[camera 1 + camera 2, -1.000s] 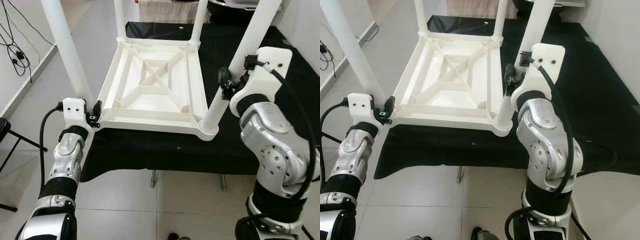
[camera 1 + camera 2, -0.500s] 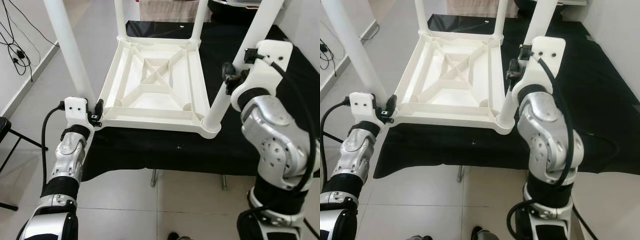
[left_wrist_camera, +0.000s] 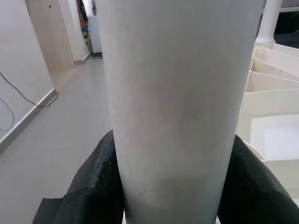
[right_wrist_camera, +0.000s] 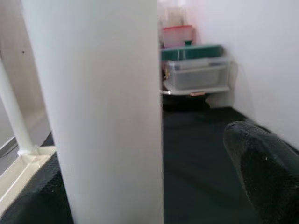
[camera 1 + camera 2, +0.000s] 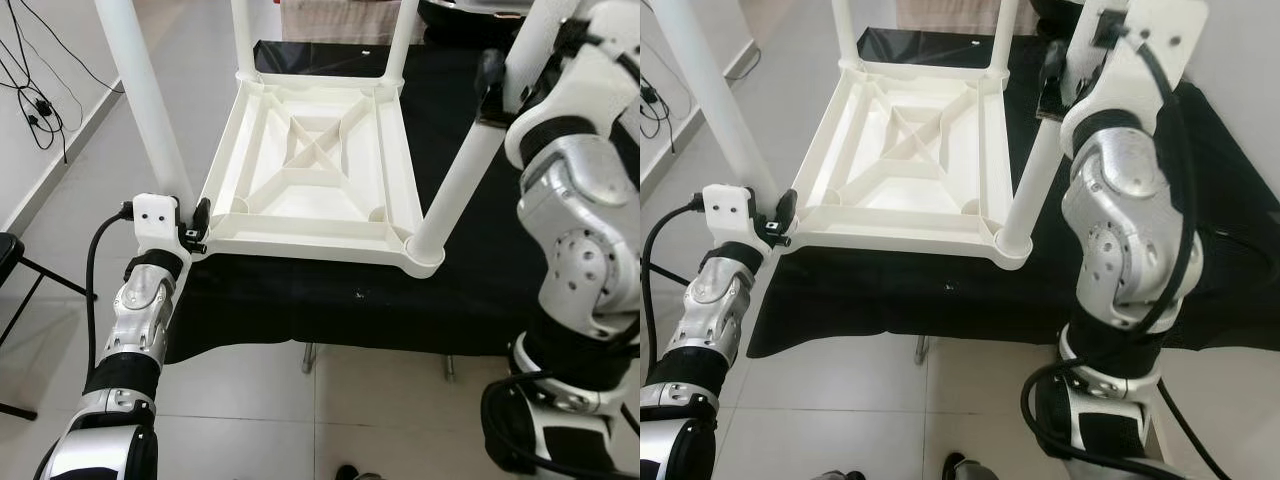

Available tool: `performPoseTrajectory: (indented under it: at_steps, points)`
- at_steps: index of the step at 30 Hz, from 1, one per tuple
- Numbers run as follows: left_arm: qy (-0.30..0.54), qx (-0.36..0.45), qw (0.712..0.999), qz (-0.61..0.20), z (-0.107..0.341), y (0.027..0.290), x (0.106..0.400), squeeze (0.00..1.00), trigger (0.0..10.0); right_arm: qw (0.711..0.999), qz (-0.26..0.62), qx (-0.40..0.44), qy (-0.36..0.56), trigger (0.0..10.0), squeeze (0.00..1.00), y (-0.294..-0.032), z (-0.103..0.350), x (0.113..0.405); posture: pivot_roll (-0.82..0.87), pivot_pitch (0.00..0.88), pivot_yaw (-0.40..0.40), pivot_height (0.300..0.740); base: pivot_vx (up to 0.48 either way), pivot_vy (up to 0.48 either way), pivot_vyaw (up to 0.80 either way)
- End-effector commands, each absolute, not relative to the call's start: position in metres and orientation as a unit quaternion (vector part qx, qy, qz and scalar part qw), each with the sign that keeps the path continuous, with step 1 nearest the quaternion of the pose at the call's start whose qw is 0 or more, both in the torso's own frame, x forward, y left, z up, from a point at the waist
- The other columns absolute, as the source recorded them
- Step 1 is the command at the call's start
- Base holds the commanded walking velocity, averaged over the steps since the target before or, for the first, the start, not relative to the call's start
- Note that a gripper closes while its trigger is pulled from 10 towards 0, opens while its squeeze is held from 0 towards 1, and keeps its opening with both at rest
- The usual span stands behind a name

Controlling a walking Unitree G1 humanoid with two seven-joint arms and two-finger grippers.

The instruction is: Building children table

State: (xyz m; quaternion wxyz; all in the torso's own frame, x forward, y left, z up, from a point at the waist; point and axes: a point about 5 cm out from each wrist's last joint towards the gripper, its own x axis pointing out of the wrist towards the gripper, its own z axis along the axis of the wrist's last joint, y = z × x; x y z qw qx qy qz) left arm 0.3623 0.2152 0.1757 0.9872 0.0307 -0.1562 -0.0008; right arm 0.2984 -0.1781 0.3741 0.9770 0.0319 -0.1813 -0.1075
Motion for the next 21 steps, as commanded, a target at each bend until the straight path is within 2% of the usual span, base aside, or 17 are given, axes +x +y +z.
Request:
performPoseTrajectory:
  at_steps: [1,4,5,14,15,16,21]
  points:
    - [-0.162,0.032,0.986,0.018,0.177,0.223,0.361,0.00,0.0,0.966,-0.150,0.043,-0.208,0.0,0.00,-0.197,0.383,0.293,-0.16,0.176,-0.069,0.740,0.000,0.000,0.00]
    - [-0.168,0.032,0.985,0.020,0.180,0.224,0.361,0.00,0.0,0.964,-0.156,0.034,-0.211,0.0,0.00,-0.204,0.387,0.296,-0.16,0.176,-0.069,0.740,0.000,0.000,0.00]
    - [-0.173,0.033,0.984,0.023,0.184,0.224,0.361,0.00,9.8,0.964,-0.162,0.035,-0.207,0.0,0.00,-0.208,0.385,0.297,-0.15,0.176,-0.071,0.740,0.000,0.000,0.00]
    - [-0.216,0.032,0.976,0.017,0.209,0.222,0.361,0.00,10.0,0.963,-0.214,0.038,-0.158,0.0,0.00,-0.241,0.365,0.308,-0.14,0.176,-0.072,0.740,0.000,0.000,0.00]
    - [-0.220,0.032,0.975,0.017,0.212,0.222,0.361,0.00,10.0,0.963,-0.222,0.036,-0.147,1.8,0.00,-0.246,0.359,0.310,-0.14,0.176,-0.072,0.740,0.000,0.000,0.00]
    - [-0.228,0.033,0.973,0.016,0.216,0.222,0.361,0.00,10.0,0.962,-0.240,0.036,-0.129,9.9,0.00,-0.256,0.350,0.313,-0.14,0.174,-0.071,0.740,0.000,0.000,0.00]
    - [-0.249,0.043,0.967,0.013,0.230,0.222,0.360,0.00,10.0,0.957,-0.273,0.030,-0.089,10.0,0.00,-0.275,0.328,0.319,-0.13,0.172,-0.069,0.740,0.000,0.000,0.00]
